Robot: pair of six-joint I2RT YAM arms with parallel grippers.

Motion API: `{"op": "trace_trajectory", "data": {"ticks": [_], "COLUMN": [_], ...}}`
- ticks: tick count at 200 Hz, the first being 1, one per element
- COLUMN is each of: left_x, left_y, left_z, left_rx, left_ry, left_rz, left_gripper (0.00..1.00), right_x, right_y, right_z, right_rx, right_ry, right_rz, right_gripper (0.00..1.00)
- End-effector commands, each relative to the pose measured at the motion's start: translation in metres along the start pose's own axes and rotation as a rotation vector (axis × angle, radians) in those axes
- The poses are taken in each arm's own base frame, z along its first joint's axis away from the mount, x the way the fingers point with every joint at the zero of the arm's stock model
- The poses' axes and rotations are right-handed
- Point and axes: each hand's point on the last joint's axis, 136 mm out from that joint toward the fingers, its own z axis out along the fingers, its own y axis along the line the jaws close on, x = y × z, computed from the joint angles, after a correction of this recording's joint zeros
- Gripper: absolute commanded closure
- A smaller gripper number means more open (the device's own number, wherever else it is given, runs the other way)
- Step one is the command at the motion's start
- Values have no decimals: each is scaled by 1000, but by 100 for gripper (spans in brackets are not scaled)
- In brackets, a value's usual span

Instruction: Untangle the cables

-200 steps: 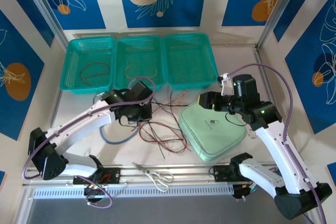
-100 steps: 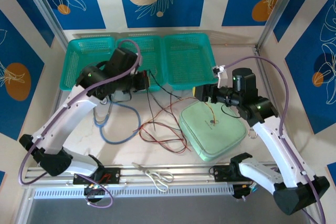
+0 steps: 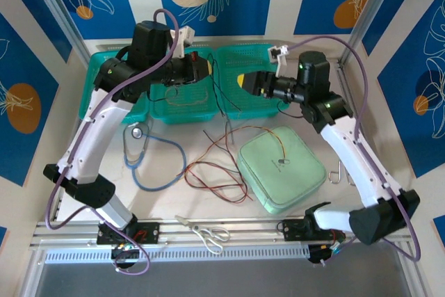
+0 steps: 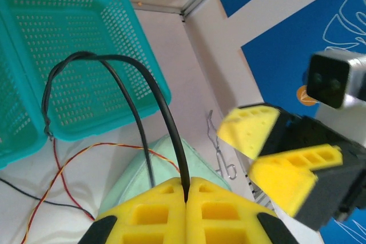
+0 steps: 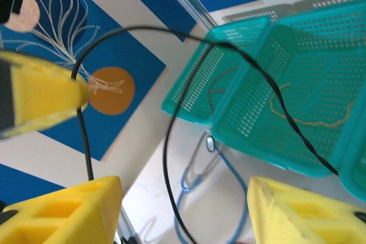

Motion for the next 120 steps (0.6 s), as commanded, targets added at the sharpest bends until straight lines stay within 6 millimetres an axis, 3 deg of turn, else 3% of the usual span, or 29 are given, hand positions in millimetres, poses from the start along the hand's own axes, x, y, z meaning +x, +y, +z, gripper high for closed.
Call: {"op": "trace_trajectory", "data": {"ticks": [1, 32, 59, 82, 120], "left_x": [-9, -11, -12, -12, -10], "left_y": [-14, -17, -20, -19, -17], "left_z": [-4, -2, -4, -6, -9], "left_rx": [78, 95, 109, 110, 99], "left_ry": [-13, -13, -14, -14, -11], "left_rz": [34, 34, 35, 30, 32], "left_gripper": [100, 100, 100, 100, 100], "right_x": [-15, -13, -9, -9, -16], "right_y": [18, 18, 5, -1, 6], "right_z": [13, 38, 52, 56, 49], "right_rx": [-83, -103, -36, -15, -21], "right_ry": [15, 81, 119, 130, 111], "right_rz": [96, 117, 52, -4, -136], "right_gripper": [41, 41, 41, 41, 39]}}
